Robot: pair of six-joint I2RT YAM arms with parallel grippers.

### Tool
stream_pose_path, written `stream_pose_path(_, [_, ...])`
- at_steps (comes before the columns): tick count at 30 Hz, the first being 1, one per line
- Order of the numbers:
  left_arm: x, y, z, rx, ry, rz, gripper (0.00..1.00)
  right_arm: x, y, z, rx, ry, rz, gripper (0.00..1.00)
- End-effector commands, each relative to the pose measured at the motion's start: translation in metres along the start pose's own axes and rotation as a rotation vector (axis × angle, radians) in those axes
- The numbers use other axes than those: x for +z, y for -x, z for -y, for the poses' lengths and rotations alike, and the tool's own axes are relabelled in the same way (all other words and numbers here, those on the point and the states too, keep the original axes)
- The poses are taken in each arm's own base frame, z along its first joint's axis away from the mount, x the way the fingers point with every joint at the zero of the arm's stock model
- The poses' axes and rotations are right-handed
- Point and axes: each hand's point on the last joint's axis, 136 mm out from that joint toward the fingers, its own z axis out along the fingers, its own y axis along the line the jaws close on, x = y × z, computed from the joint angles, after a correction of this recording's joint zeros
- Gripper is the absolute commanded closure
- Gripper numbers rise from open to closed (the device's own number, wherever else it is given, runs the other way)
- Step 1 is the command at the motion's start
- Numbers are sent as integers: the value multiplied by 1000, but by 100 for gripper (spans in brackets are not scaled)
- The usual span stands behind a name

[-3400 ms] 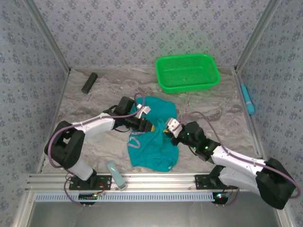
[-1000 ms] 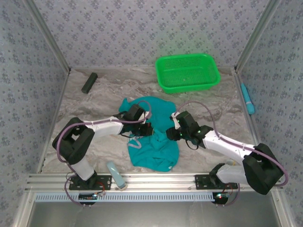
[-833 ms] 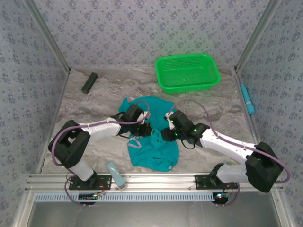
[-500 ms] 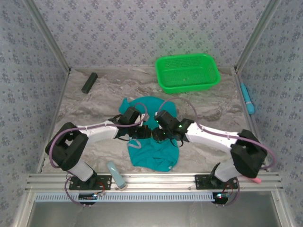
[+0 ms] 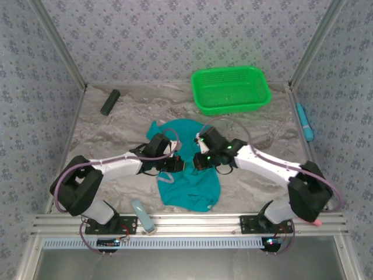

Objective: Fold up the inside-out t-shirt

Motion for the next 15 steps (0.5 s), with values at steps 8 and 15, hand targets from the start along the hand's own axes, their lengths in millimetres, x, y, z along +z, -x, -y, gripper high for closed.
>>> stream_pose_path(8, [-11,8,2,184,7,89,97,2,-35,71,137,-50,-170,78])
stream_pose_path(15, [-15,11,10,173,-27,102,96,-18,-18,86,43,-294,-47,68])
